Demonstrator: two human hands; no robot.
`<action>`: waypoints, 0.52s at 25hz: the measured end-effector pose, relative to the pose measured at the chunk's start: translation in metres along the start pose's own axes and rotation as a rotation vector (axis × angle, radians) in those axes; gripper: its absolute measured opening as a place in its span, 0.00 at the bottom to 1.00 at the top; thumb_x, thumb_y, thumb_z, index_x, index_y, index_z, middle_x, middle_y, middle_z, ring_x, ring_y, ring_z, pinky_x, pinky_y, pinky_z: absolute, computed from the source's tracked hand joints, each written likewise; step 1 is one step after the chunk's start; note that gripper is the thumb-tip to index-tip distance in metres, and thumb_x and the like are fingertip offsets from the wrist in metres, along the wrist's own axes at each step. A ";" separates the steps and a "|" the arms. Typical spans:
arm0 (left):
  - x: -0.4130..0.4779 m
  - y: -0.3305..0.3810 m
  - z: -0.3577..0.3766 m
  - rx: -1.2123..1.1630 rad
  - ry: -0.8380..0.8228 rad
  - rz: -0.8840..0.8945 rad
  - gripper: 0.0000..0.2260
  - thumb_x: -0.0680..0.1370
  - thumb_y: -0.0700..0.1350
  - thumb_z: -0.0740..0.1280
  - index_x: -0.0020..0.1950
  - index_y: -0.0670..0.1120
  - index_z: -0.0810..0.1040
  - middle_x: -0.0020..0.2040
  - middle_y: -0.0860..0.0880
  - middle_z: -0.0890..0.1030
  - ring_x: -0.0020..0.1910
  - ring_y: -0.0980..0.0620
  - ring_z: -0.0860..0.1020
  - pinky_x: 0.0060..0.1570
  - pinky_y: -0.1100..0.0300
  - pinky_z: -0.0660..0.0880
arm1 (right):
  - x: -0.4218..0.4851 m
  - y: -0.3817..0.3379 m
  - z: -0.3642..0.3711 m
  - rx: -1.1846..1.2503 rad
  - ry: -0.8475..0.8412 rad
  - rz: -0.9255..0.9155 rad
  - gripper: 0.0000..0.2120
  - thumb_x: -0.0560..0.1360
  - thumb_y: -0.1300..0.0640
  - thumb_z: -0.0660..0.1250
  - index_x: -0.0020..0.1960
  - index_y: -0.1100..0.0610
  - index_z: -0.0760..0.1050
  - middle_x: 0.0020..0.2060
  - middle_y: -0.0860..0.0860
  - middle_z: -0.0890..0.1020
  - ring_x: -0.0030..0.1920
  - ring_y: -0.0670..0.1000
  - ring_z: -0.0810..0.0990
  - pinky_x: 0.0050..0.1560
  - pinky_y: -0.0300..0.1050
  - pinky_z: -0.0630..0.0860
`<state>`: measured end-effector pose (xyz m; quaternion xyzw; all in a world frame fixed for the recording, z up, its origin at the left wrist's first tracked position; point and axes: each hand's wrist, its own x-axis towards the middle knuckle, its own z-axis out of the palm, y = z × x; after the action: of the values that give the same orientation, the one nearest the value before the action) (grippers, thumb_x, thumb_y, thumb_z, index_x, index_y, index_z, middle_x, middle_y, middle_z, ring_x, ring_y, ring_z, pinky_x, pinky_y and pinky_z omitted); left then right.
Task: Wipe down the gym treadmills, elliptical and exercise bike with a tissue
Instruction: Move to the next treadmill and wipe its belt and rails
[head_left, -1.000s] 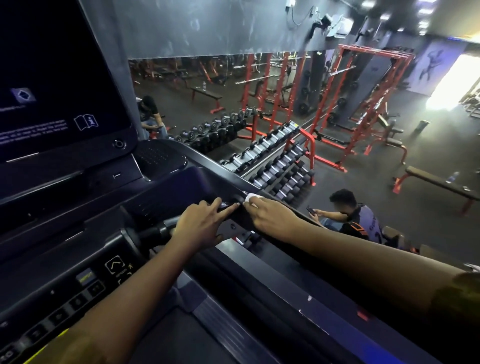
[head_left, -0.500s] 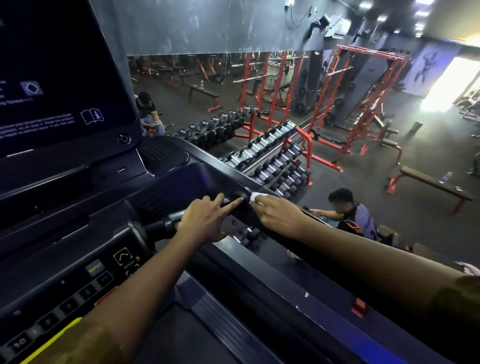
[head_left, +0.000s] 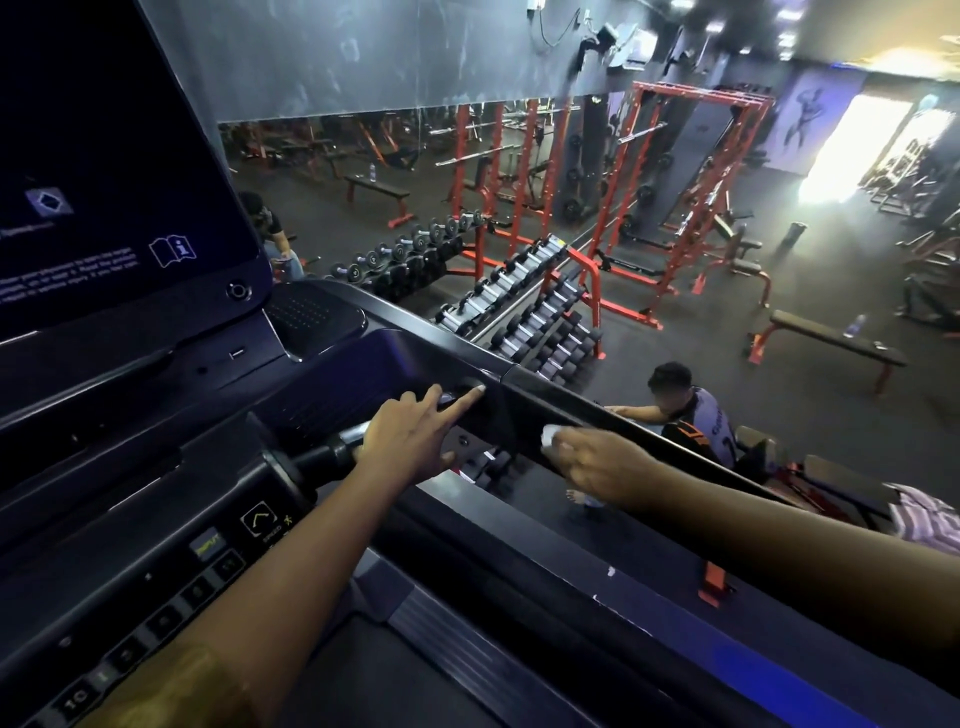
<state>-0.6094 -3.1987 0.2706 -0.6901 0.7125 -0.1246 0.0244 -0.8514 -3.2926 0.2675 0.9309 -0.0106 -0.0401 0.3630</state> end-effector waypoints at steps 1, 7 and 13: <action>0.000 0.000 -0.001 -0.007 0.013 0.007 0.36 0.78 0.59 0.58 0.75 0.62 0.34 0.74 0.46 0.61 0.58 0.45 0.73 0.43 0.57 0.68 | 0.005 0.010 -0.007 0.144 0.141 0.132 0.17 0.73 0.58 0.56 0.41 0.62 0.83 0.44 0.55 0.83 0.44 0.55 0.81 0.45 0.42 0.79; 0.003 0.002 0.002 -0.153 0.128 0.067 0.38 0.77 0.53 0.64 0.77 0.56 0.41 0.76 0.44 0.61 0.72 0.43 0.64 0.65 0.49 0.67 | 0.040 0.053 -0.011 0.695 0.070 0.436 0.18 0.78 0.64 0.60 0.67 0.58 0.72 0.65 0.53 0.74 0.66 0.53 0.72 0.67 0.45 0.66; 0.014 0.051 0.006 -0.246 0.352 0.243 0.30 0.71 0.55 0.60 0.73 0.50 0.62 0.68 0.43 0.73 0.65 0.42 0.74 0.59 0.44 0.73 | -0.057 0.030 -0.003 0.761 0.162 0.530 0.18 0.75 0.64 0.60 0.63 0.60 0.76 0.61 0.56 0.78 0.59 0.58 0.78 0.62 0.51 0.71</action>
<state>-0.6585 -3.2128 0.2555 -0.5648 0.7933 -0.1515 -0.1695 -0.9079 -3.3102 0.2935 0.9632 -0.2334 0.1334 -0.0066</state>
